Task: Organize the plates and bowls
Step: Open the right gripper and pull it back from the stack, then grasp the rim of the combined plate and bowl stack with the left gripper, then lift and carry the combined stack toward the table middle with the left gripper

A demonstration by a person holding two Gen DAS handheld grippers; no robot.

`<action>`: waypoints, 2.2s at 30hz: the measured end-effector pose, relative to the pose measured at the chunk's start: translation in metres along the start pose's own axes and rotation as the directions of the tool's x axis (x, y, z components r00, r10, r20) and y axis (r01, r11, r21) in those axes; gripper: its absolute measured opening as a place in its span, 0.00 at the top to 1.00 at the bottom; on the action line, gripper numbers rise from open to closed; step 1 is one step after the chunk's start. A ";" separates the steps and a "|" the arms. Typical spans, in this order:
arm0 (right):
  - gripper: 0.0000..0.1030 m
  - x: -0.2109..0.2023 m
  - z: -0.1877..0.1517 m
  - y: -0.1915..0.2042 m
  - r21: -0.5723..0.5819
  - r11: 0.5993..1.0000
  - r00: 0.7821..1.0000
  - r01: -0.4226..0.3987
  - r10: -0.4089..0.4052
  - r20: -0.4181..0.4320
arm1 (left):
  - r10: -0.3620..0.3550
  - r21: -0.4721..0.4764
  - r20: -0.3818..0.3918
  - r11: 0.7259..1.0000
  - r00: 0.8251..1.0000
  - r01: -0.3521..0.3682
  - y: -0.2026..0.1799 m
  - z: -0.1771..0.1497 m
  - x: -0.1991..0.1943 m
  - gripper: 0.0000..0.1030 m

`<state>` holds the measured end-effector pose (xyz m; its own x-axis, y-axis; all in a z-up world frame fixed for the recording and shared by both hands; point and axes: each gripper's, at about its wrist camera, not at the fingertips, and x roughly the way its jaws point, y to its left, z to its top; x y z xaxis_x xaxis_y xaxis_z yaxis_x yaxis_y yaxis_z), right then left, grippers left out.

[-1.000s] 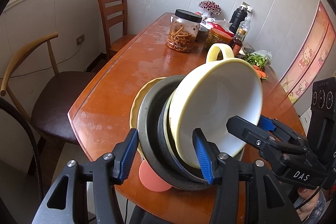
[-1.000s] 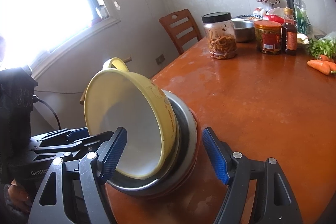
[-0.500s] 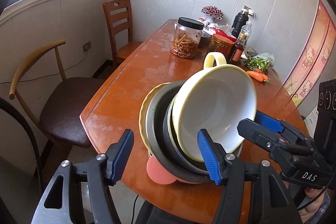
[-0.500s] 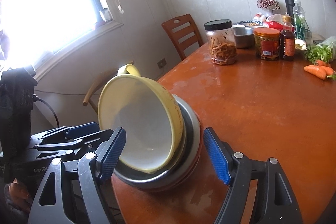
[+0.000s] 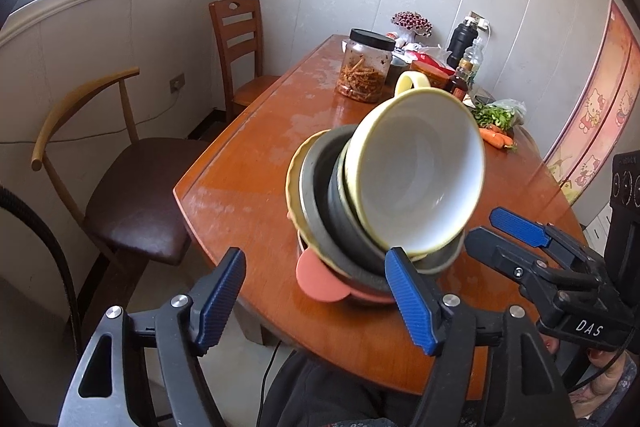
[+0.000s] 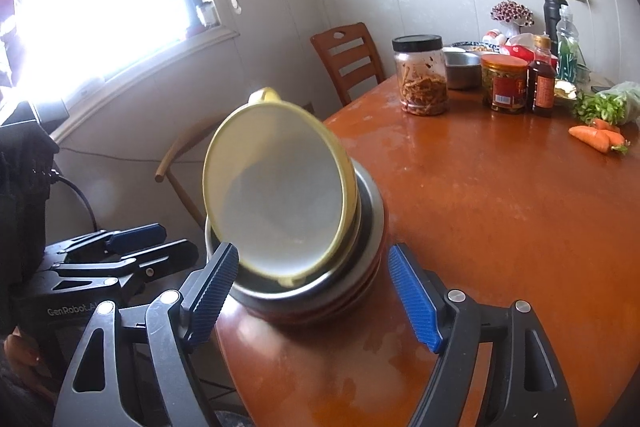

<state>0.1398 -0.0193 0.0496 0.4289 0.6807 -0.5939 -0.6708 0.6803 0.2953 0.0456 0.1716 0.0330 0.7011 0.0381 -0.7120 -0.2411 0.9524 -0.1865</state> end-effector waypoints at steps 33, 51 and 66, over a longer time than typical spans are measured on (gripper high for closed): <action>0.22 0.030 -0.014 -0.030 0.223 0.968 0.991 -0.113 0.127 -0.048 | -0.153 -0.075 -0.070 0.986 0.986 0.148 0.009 0.023 0.040 0.24; 0.22 0.067 -0.008 -0.043 0.267 0.958 0.984 -0.102 0.136 -0.115 | -0.203 -0.066 -0.184 0.979 0.962 0.194 0.009 0.036 0.092 0.20; 0.22 0.070 -0.005 -0.051 0.247 0.962 0.987 -0.118 0.142 -0.080 | -0.293 -0.116 -0.231 0.955 0.928 0.273 0.009 0.049 0.119 0.17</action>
<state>0.2014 -0.0079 -0.0111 0.2797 0.7465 -0.6038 -0.5465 0.6409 0.5392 0.1591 0.1998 -0.0203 0.5662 -0.3139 -0.7622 -0.1165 0.8849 -0.4510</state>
